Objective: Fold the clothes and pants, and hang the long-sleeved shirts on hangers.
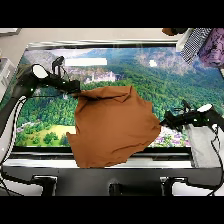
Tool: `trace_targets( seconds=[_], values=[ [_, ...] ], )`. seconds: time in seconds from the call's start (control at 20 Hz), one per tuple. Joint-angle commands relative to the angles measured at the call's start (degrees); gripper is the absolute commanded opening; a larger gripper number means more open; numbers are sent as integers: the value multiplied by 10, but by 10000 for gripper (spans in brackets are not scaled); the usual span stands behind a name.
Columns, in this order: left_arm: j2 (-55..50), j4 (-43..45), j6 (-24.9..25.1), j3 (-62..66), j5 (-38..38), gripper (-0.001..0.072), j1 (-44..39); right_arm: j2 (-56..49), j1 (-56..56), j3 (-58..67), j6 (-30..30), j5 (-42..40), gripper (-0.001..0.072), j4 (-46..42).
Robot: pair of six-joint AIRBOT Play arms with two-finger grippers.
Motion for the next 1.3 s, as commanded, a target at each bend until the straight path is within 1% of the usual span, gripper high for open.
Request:
trace_targets(
  seconds=[0.0,0.1,0.15,0.25,0.35,0.45,0.5,0.55,0.6,0.7,0.75,0.8,0.9,0.95,1.15,1.2,1.25],
  values=[
    [0,0,0,0,0,16,1,6,0,19,-2,-7,26,27],
    [0,2,0,0,-2,16,1,6,0,100,4,-12,25,21],
    [0,2,0,0,-3,16,1,6,0,156,27,-34,25,7],
    [0,2,0,-1,-6,16,0,5,0,266,93,-113,25,-33],
    [-3,2,0,-2,-16,16,0,-4,0,348,137,-196,25,-46],
    [-3,2,0,-14,-17,16,-1,-17,11,386,167,-259,25,-50],
    [-3,1,-1,-24,-17,16,-1,-23,23,386,170,-278,25,-51],
    [-3,1,-8,-34,-17,16,-1,-33,37,386,170,-273,26,-53],
    [-3,1,-15,-45,-17,16,-1,-46,52,386,170,-254,26,-53],
    [-3,1,-15,-57,-18,16,-1,-71,77,386,170,-211,36,-53],
    [-3,1,-15,-57,-21,16,-1,-78,85,386,170,-195,85,-52],
    [-2,1,-15,-57,-21,16,-1,-79,85,386,170,-179,162,-51],
    [0,1,-15,-57,-22,16,0,-70,70,387,170,-142,398,-52],
    [1,1,-15,-57,-22,16,0,-59,52,387,168,-110,431,-56],
    [2,1,-15,-57,-31,16,0,-31,-40,371,117,101,406,-118],
    [2,1,-15,-57,-31,16,0,-21,-59,338,101,132,404,-118],
    [2,1,-15,-57,-32,16,0,-7,-73,296,93,141,405,-118]
  ],
)
